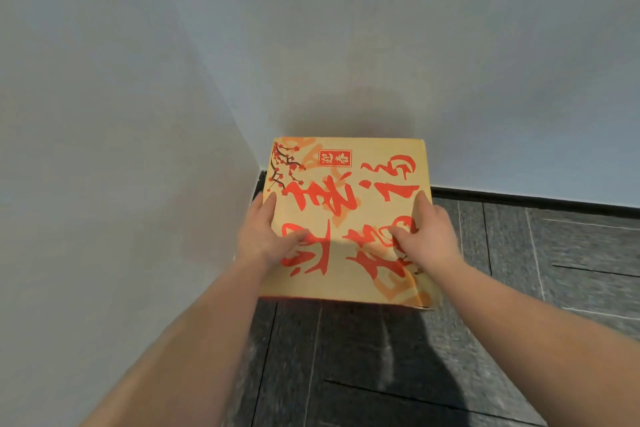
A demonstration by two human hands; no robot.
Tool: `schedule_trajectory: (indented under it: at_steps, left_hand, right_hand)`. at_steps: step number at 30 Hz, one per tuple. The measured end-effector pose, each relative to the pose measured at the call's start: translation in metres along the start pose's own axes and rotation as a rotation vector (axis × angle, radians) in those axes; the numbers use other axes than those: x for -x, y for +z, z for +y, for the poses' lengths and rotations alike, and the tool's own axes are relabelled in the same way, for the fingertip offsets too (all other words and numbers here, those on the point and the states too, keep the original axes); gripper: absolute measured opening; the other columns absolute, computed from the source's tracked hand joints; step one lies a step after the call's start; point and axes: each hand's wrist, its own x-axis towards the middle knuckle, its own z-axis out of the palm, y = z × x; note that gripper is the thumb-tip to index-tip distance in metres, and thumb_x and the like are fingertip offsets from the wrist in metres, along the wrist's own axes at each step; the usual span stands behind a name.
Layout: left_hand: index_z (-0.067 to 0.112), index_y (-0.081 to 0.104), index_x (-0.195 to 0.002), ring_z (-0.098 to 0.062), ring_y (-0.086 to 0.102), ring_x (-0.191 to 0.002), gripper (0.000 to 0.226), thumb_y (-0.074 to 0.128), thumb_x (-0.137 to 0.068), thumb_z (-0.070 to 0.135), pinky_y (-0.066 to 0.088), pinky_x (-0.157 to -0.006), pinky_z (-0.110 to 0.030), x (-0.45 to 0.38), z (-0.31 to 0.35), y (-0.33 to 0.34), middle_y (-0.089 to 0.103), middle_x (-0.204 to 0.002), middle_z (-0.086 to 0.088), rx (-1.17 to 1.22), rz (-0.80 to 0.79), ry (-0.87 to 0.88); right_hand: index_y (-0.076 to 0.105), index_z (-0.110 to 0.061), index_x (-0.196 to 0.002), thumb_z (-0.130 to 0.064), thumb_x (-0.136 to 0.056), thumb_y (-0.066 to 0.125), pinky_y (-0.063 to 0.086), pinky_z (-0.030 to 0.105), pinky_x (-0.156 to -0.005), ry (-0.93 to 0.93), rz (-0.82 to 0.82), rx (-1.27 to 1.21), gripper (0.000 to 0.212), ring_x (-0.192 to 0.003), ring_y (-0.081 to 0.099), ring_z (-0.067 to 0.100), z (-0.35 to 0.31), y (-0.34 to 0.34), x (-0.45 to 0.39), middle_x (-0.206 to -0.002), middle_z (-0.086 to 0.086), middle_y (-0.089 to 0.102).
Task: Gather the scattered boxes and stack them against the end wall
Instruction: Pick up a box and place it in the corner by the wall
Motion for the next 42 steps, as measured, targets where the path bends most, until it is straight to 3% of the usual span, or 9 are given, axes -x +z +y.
schedule_trajectory:
  at_steps: [3,8,17,22,29,42]
  left_hand:
    - [0.026,0.023,-0.149,-0.021,0.03,-0.138,0.09,0.073,-0.077,0.047,0.03,-0.11,-0.048,-0.005,0.002,-0.005,0.025,-0.154,0.004,0.04,0.012,0.033]
    - [0.025,0.028,-0.146,-0.018,0.044,-0.126,0.083,0.073,-0.078,0.043,0.045,-0.096,-0.04,-0.011,0.002,-0.015,0.036,-0.145,0.005,0.095,0.025,0.054]
    - [0.02,0.025,-0.149,-0.021,0.036,-0.135,0.09,0.074,-0.077,0.045,0.041,-0.103,-0.046,-0.048,-0.011,-0.04,0.027,-0.152,0.002,-0.045,-0.005,0.114]
    - [0.021,0.026,-0.149,-0.02,0.044,-0.129,0.089,0.073,-0.077,0.047,0.047,-0.096,-0.042,-0.051,-0.016,-0.036,0.033,-0.147,0.002,-0.025,-0.002,0.106]
    - [0.022,0.023,-0.15,-0.023,0.033,-0.138,0.087,0.068,-0.081,0.049,0.039,-0.104,-0.045,-0.055,-0.019,-0.035,0.023,-0.155,0.002,-0.096,0.044,0.078]
    - [0.021,0.023,-0.15,-0.025,0.038,-0.135,0.087,0.064,-0.081,0.053,0.043,-0.101,-0.046,-0.044,-0.026,-0.03,0.029,-0.153,0.0,-0.143,0.087,0.047]
  right_hand:
    - [0.034,-0.027,-0.138,-0.03,-0.087,0.068,0.048,0.04,-0.096,-0.035,0.015,-0.028,0.062,-0.115,0.055,0.023,-0.002,0.006,-0.01,-0.13,0.005,0.048]
    - [0.035,-0.025,-0.139,-0.032,-0.088,0.067,0.047,0.038,-0.098,-0.08,0.025,-0.065,0.059,-0.117,0.053,0.022,-0.011,0.015,-0.018,-0.13,0.004,0.048]
    - [0.029,-0.022,-0.146,-0.031,-0.091,0.064,0.05,0.031,-0.091,-0.066,0.081,-0.151,0.066,-0.113,0.055,0.019,-0.026,0.042,-0.029,-0.13,0.005,0.044]
    - [0.029,-0.02,-0.147,-0.032,-0.09,0.065,0.05,0.031,-0.093,-0.076,0.092,-0.127,0.069,-0.113,0.055,0.02,-0.024,0.045,-0.031,-0.131,0.006,0.044]
    - [0.029,-0.02,-0.147,-0.034,-0.089,0.065,0.05,0.033,-0.094,-0.086,0.095,-0.077,0.07,-0.115,0.055,0.023,-0.032,0.051,-0.038,-0.135,0.009,0.041]
    - [0.018,-0.022,-0.151,-0.04,-0.091,0.06,0.049,0.033,-0.094,-0.142,0.052,0.015,0.075,-0.12,0.052,0.023,-0.029,0.049,-0.037,-0.142,0.009,0.033]
